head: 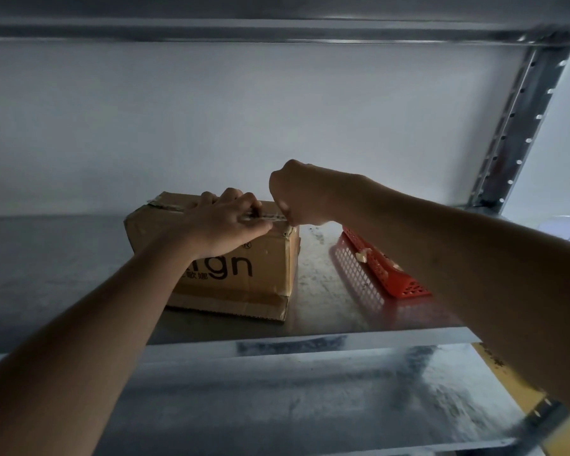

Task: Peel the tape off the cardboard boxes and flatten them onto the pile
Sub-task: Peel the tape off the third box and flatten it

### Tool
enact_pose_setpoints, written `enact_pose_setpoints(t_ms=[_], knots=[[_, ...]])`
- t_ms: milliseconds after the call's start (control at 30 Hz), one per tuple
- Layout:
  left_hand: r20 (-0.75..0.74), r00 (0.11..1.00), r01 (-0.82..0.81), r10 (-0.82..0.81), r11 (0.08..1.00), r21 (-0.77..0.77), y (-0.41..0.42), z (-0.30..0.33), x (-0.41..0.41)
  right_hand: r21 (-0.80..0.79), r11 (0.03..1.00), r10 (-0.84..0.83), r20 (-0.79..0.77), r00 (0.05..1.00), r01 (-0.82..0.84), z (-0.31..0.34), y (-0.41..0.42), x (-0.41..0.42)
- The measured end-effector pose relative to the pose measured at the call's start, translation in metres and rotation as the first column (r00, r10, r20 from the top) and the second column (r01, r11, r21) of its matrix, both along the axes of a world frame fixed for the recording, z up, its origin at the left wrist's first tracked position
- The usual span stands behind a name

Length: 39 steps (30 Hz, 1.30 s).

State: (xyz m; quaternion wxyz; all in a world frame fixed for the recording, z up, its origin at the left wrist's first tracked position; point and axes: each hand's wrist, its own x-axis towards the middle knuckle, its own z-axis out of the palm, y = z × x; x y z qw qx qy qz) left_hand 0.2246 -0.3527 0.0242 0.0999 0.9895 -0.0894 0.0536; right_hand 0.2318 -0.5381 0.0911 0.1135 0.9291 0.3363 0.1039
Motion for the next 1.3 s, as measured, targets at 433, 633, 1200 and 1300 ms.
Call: enact_pose_setpoints(t_ms=[433,633,1200,1300], knots=[[0.004,0.999,0.043,-0.043,0.999,-0.013,0.005,0.001,0.004,-0.021,0.998,0.061,-0.056,0.997,-0.062,-0.001,-0.008,0.006],[-0.007,1.0,0.031,-0.031,0.999,0.015,0.005,0.001,0.006,0.175,0.981,0.089,-0.033,0.996,-0.082,-0.018,-0.024,0.01],[-0.05,0.999,-0.008,0.007,1.0,-0.016,0.002,0.004,0.002,0.948,0.241,-0.116,-0.184,0.976,0.207,-0.109,-0.025,-0.01],[-0.056,0.998,-0.013,0.012,1.0,-0.023,0.001,0.005,0.003,0.941,0.281,-0.119,-0.16,0.98,0.187,-0.108,-0.024,-0.008]])
